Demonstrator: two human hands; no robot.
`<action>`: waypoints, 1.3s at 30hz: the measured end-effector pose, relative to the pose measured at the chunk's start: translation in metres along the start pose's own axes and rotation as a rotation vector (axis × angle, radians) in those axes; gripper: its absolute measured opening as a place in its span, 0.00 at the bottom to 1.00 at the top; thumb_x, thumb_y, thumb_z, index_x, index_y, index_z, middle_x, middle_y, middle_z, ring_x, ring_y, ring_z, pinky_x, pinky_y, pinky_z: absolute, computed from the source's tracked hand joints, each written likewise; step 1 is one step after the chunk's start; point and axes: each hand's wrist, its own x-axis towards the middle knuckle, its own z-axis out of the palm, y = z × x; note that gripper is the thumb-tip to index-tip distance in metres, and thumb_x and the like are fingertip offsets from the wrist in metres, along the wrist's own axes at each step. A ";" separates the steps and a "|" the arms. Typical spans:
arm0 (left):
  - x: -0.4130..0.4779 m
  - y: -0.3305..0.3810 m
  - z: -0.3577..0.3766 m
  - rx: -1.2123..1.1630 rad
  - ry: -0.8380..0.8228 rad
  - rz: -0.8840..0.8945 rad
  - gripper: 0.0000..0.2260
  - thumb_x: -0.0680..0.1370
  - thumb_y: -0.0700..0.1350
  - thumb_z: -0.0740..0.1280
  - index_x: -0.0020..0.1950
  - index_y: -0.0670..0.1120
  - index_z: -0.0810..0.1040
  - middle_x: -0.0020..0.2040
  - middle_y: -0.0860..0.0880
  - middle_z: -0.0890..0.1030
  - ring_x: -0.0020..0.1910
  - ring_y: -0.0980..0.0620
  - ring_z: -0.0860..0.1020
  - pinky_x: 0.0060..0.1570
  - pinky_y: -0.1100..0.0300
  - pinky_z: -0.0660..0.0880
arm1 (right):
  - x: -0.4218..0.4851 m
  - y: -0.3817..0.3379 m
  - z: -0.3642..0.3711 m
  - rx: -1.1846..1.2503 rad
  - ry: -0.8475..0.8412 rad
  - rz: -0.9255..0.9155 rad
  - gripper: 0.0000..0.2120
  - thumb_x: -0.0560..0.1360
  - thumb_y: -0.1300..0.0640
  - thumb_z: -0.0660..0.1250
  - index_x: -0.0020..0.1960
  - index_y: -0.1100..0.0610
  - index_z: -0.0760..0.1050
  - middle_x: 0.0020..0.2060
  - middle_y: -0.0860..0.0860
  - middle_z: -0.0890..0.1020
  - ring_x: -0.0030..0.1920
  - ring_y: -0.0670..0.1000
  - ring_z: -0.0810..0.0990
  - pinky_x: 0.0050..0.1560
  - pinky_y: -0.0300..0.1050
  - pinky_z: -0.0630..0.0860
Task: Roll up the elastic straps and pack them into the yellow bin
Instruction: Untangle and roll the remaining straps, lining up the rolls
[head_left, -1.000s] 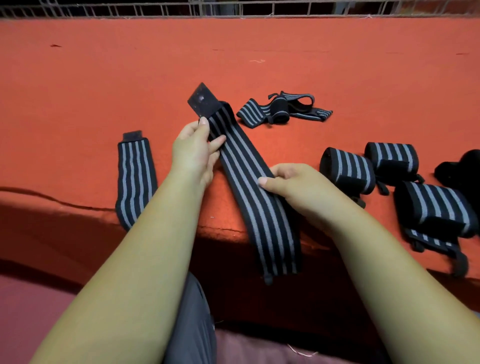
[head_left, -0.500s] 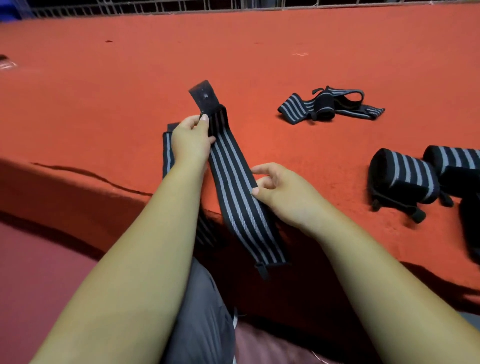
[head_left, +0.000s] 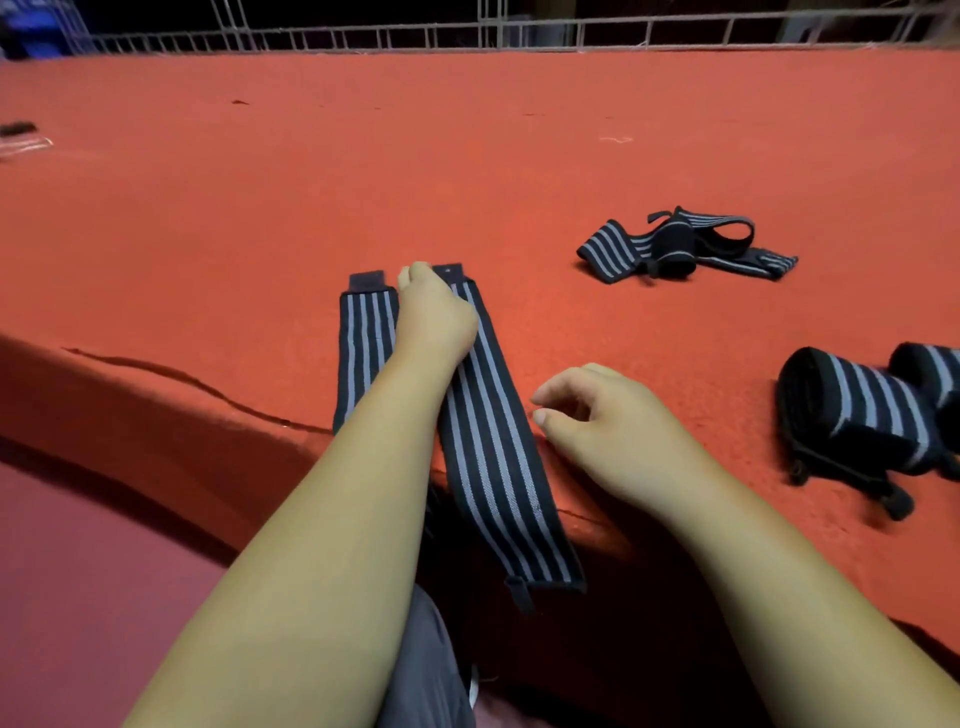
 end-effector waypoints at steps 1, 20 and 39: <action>-0.004 0.004 0.000 0.015 -0.019 0.019 0.24 0.84 0.35 0.60 0.81 0.40 0.63 0.85 0.44 0.59 0.46 0.48 0.75 0.48 0.56 0.69 | 0.000 0.002 -0.005 -0.007 0.015 0.016 0.05 0.81 0.53 0.74 0.56 0.48 0.85 0.50 0.43 0.82 0.49 0.40 0.78 0.50 0.33 0.67; 0.021 0.101 0.124 0.540 -0.571 0.595 0.23 0.84 0.46 0.64 0.78 0.62 0.74 0.86 0.49 0.60 0.82 0.42 0.65 0.81 0.45 0.62 | 0.008 0.043 -0.043 0.104 0.383 0.489 0.14 0.81 0.54 0.67 0.65 0.51 0.79 0.65 0.51 0.75 0.63 0.52 0.77 0.67 0.42 0.68; -0.033 0.112 0.069 -0.405 -0.484 -0.029 0.11 0.77 0.52 0.79 0.47 0.46 0.84 0.31 0.50 0.77 0.31 0.51 0.73 0.35 0.60 0.74 | 0.025 0.044 -0.048 0.645 0.469 0.571 0.26 0.77 0.32 0.65 0.63 0.51 0.79 0.56 0.50 0.86 0.61 0.53 0.85 0.71 0.56 0.77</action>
